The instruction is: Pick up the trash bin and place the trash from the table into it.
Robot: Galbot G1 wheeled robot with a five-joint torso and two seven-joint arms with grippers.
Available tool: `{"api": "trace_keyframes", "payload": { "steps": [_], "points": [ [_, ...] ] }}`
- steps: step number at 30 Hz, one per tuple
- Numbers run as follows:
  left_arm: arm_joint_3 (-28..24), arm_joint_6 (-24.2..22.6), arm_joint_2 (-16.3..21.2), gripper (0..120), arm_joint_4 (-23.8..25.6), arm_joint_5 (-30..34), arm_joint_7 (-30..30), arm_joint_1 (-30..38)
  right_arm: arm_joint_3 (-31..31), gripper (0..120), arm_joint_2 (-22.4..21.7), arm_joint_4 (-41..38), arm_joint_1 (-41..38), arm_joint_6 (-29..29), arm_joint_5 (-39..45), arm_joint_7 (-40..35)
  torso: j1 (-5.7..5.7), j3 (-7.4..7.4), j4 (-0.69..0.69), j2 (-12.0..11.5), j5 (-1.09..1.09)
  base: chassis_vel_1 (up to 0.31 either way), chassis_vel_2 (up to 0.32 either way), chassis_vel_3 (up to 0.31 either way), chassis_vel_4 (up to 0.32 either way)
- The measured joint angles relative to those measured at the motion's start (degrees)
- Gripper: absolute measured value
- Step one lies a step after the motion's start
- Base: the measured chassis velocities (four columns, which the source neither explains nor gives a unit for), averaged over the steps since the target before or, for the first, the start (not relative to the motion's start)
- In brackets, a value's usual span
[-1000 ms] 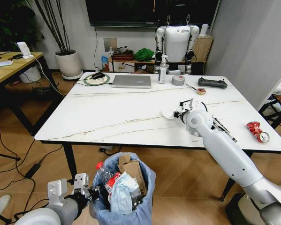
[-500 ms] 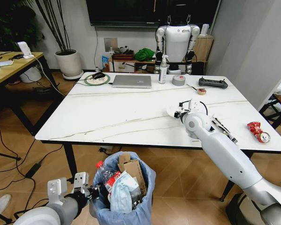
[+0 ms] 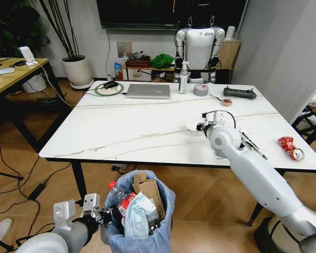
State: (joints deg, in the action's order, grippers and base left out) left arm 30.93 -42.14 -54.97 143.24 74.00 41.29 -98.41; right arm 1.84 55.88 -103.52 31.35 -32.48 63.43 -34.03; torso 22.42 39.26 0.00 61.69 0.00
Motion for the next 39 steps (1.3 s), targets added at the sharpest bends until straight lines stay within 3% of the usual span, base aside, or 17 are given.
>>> {"api": "trace_keyframes", "payload": {
  "steps": [6,10,17,26,34,39],
  "points": [
    [-0.23,0.0,-0.51,0,0.0,-0.02,0.02,0.74,-1.04,0,-3.05,-10.71,3.49,2.53,-0.54,6.45,-0.01,-0.01,0.0,0.0,0.0,0.0,0.0,0.0,0.0],
    [0.13,0.0,-0.33,0,0.0,0.07,0.17,0.95,-1.18,0,-6.31,-18.8,7.64,7.41,-4.13,17.29,-0.01,-0.01,0.0,0.0,-0.01,0.0,0.0,0.0,0.0],
    [-0.07,0.0,-0.24,0,0.0,0.21,0.31,1.53,0.06,0,-8.28,-26.59,14.12,8.25,-7.08,23.39,-0.01,-0.01,-0.01,0.0,0.0,0.0,0.0,0.0,0.0],
    [-0.15,0.0,-0.68,0,0.0,0.17,0.53,1.31,4.04,0,-9.21,-28.98,15.78,12.22,-11.38,30.73,-0.01,-0.01,0.0,0.0,0.0,0.0,0.0,0.0,0.0],
    [0.44,0.0,-1.22,0,0.0,0.12,1.21,0.99,9.56,0,-11.49,-29.25,16.13,19.26,-21.78,42.41,-0.01,-0.01,0.01,0.0,0.0,0.0,0.0,0.0,0.0],
    [0.56,0.0,-1.27,0,0.0,0.21,1.59,0.92,10.04,0,-12.68,-28.75,16.64,20.61,-26.15,45.52,-0.01,-0.01,0.0,0.0,0.0,0.0,0.0,0.0,0.0]
  ]
}}
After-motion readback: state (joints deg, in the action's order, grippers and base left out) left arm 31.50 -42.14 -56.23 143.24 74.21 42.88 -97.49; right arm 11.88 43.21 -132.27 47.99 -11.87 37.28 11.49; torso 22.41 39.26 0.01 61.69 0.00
